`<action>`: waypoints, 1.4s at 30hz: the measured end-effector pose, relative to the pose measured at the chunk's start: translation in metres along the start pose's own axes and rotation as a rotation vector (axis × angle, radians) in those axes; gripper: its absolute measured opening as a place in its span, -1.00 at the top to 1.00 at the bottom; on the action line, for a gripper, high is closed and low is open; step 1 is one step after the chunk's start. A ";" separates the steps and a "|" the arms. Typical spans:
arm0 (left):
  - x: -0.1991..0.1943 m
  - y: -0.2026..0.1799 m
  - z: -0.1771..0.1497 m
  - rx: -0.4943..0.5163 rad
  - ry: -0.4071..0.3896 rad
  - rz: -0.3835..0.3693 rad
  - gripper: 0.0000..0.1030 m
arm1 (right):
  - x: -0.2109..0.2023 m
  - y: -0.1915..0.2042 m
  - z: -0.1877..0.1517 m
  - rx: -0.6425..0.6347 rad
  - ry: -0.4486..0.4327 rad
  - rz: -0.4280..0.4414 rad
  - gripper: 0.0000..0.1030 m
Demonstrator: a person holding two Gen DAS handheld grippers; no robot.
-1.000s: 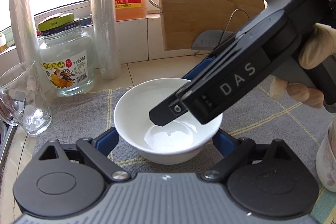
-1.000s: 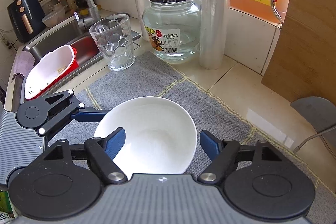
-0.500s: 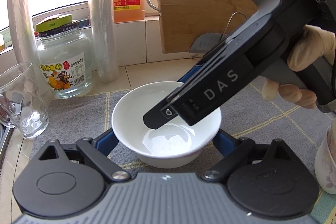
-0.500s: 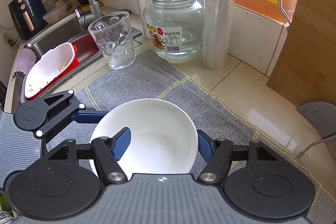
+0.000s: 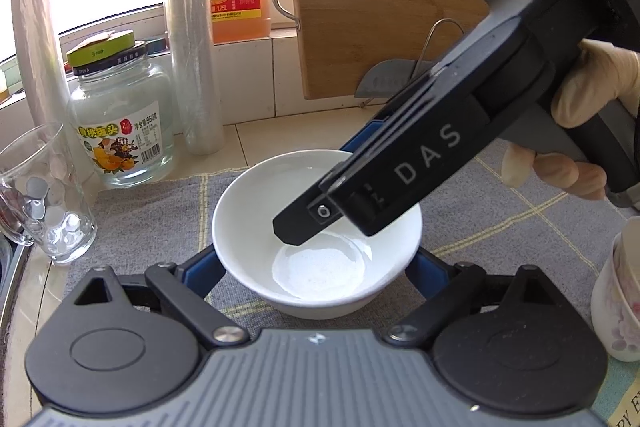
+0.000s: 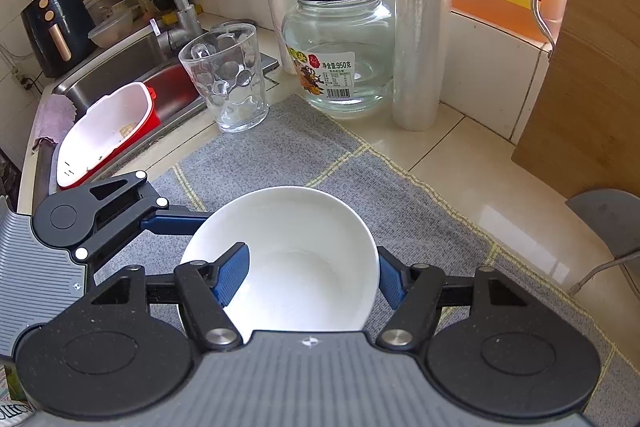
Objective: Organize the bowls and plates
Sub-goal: 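Lift the white bowl and carry it over the bowl stack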
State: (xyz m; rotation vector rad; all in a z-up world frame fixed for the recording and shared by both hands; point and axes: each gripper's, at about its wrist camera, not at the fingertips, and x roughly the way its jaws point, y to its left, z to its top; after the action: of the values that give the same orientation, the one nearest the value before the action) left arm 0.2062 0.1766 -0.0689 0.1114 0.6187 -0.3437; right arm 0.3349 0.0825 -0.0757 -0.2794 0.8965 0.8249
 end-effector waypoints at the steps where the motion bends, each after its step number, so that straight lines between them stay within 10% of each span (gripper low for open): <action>1: -0.002 -0.001 0.000 0.003 0.002 -0.003 -0.84 | -0.003 0.001 -0.001 0.002 0.000 0.003 -0.41; 42: -0.091 -0.120 0.006 0.167 0.044 -0.269 -0.84 | -0.173 0.041 -0.123 0.167 -0.134 -0.072 -0.43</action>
State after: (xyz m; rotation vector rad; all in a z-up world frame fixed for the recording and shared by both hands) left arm 0.0983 0.0885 -0.0111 0.1971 0.6492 -0.6547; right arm 0.1727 -0.0454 -0.0115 -0.1085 0.8194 0.6890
